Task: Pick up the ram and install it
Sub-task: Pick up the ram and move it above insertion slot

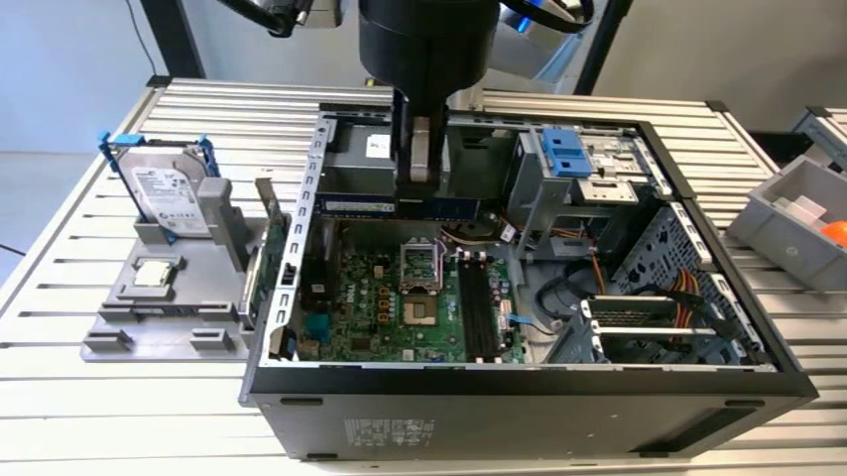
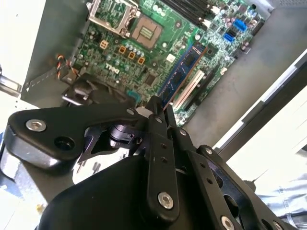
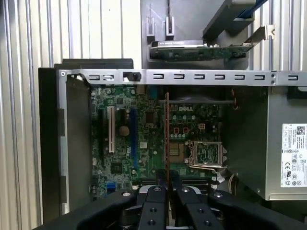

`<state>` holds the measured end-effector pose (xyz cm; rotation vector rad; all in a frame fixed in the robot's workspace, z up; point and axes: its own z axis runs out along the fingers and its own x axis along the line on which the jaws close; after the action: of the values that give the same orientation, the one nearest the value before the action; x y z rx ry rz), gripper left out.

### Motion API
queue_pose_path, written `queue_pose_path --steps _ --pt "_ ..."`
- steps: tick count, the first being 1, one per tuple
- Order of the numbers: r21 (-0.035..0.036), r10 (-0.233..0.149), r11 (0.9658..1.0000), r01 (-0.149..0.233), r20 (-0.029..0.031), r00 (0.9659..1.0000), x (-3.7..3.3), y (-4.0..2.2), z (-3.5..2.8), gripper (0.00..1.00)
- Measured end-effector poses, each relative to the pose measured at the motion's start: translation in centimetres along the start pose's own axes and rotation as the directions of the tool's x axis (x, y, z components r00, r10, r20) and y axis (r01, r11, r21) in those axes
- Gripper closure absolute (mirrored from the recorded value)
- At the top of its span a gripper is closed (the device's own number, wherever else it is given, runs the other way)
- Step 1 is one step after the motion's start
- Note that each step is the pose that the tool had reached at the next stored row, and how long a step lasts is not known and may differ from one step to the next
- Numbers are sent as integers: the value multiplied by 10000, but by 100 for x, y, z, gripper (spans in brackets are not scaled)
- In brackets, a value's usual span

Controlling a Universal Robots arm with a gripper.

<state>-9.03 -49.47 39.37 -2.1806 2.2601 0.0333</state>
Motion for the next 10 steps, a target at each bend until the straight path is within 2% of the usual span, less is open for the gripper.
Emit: queue_pose_path --steps 10 --pt "-1 0 10000 0 -2 10000 -7 -204 -4 100"
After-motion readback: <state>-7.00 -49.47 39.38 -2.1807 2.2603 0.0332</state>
